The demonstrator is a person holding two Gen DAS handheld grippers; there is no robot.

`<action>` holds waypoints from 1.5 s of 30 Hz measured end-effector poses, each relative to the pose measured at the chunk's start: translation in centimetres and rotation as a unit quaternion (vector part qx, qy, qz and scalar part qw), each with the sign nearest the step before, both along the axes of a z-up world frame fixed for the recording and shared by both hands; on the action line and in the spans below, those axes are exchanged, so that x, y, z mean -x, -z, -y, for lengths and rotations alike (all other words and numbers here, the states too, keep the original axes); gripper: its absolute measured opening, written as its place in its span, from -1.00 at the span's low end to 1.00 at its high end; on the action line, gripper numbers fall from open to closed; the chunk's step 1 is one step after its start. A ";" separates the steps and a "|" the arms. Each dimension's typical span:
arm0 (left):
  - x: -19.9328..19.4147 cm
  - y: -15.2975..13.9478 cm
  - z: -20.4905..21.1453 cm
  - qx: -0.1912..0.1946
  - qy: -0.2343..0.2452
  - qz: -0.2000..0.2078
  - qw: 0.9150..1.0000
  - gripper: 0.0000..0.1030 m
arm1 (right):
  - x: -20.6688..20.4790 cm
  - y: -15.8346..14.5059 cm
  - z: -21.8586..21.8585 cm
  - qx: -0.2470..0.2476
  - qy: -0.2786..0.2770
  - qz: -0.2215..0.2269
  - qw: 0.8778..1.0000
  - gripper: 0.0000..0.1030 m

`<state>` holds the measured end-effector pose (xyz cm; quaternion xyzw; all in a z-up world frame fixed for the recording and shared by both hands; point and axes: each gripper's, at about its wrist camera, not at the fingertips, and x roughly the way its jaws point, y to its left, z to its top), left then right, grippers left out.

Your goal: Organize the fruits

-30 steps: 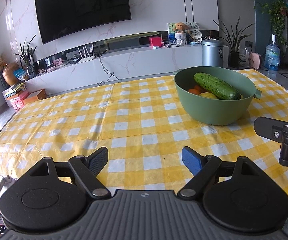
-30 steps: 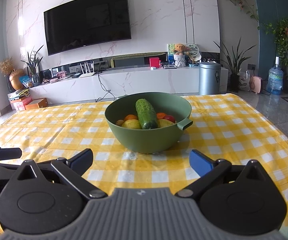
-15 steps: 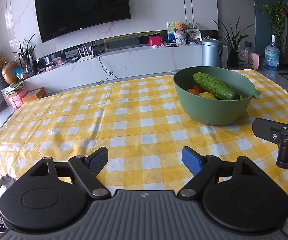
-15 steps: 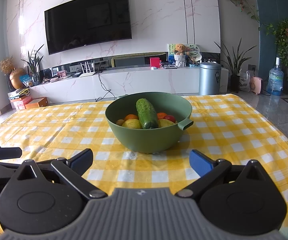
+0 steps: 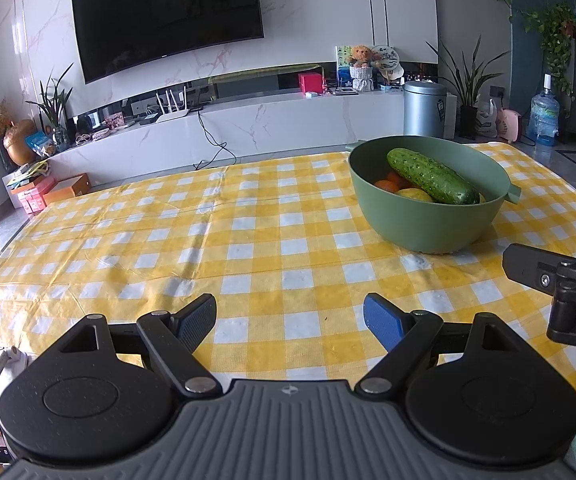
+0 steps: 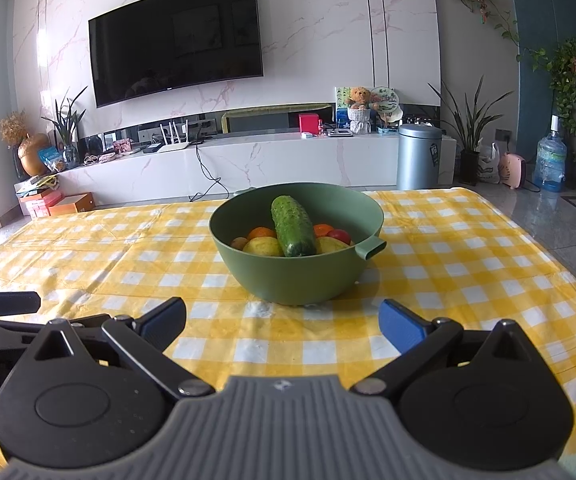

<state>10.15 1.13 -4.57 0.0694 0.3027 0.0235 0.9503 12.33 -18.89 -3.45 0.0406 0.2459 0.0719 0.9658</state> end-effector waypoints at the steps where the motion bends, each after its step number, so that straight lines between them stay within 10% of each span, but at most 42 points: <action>1: 0.0 0.0 0.0 0.000 0.000 0.000 1.000 0.89 | 0.0 0.0 0.0 0.000 0.000 0.000 1.000 0.92; 45: 0.9 -0.6 2.6 0.012 0.006 0.000 1.000 0.89 | -0.1 0.4 0.6 0.009 -0.003 -0.004 1.000 0.92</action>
